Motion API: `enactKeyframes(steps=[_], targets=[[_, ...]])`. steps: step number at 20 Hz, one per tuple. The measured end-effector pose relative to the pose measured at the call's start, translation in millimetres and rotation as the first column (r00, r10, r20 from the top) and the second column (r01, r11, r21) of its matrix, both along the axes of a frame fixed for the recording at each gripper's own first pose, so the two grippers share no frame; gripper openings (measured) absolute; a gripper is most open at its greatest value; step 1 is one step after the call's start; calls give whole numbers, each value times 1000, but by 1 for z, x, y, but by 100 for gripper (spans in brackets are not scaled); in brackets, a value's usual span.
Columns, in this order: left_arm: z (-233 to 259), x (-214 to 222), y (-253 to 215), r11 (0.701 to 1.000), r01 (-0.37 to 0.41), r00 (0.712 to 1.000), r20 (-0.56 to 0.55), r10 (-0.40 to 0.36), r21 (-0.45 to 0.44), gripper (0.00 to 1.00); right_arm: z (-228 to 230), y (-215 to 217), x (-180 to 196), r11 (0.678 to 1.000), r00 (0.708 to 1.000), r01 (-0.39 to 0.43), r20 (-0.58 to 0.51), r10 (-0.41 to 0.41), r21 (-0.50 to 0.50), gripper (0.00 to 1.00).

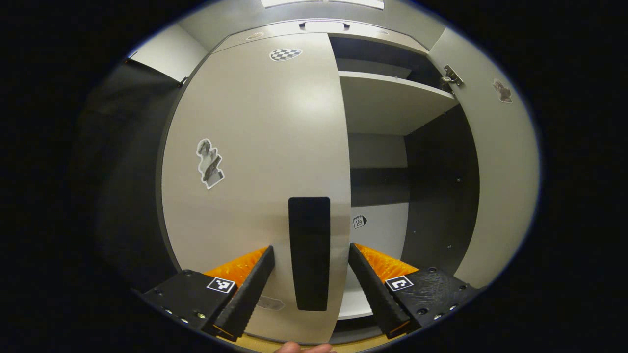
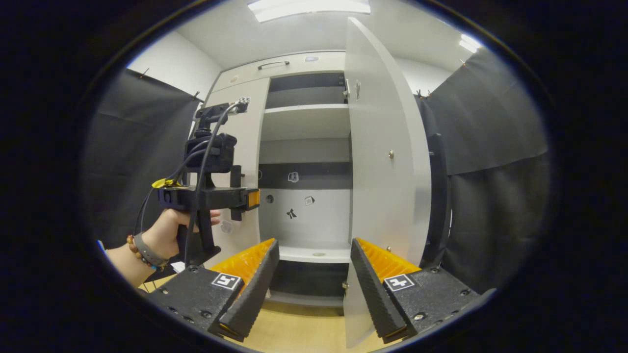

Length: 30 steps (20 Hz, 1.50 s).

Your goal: Open the right door of the double-door shoe cabinet with the right hand, and open the left door with the left hand.

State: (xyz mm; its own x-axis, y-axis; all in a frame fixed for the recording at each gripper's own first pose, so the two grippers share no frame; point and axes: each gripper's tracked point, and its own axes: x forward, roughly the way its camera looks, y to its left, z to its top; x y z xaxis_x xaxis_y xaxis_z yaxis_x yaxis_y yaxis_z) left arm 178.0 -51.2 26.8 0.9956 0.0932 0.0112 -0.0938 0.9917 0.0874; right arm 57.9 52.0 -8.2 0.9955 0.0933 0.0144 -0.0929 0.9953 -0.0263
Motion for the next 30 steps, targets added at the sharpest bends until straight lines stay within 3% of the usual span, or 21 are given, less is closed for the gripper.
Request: enactKeyframes(steps=[5,7,8,10,11,12,13,15,16,18,25,30], targets=[[-2,-2,-6,1000,11,1000,-6,-11,24,89,0,0,-2,1000,1000,-11,1,11,16,91],[-2,-4,-14,999,42,999,-11,-42,1,76,0,0,-2,1000,1000,-16,3,16,17,91],[-3,-2,-12,999,41,999,-7,-41,-3,59,1,-1,-2,1000,1000,-13,3,13,15,91],[-2,-2,-12,997,68,998,3,-68,-23,55,1,1,-2,1000,1000,-17,4,17,19,91],[-9,4,1,998,37,999,8,-37,-40,53,2,0,-2,1000,1000,-14,4,14,18,91],[-3,-10,-4,996,58,998,18,-57,-65,10,1,1,-2,1000,1000,-15,2,15,18,91],[-3,-8,-4,997,68,998,9,-68,-31,21,1,1,-3,1000,1000,-19,1,19,19,91],[-2,-4,-1,997,74,997,9,-73,-4,16,2,0,-3,1000,1000,-15,3,15,8,91],[-3,-2,-1,997,71,997,9,-71,-7,7,4,0,-3,1000,1000,-12,7,12,7,91],[-2,-3,-1,998,68,998,16,-68,0,5,5,-1,-4,1000,1000,-11,13,11,12,91],[-1,-14,-1,997,72,997,17,-72,10,5,6,-1,-8,1000,1000,-8,10,8,8,91],[2,-50,3,988,152,988,9,-152,10,5,3,2,-19,1000,1000,-10,10,10,13,91]])
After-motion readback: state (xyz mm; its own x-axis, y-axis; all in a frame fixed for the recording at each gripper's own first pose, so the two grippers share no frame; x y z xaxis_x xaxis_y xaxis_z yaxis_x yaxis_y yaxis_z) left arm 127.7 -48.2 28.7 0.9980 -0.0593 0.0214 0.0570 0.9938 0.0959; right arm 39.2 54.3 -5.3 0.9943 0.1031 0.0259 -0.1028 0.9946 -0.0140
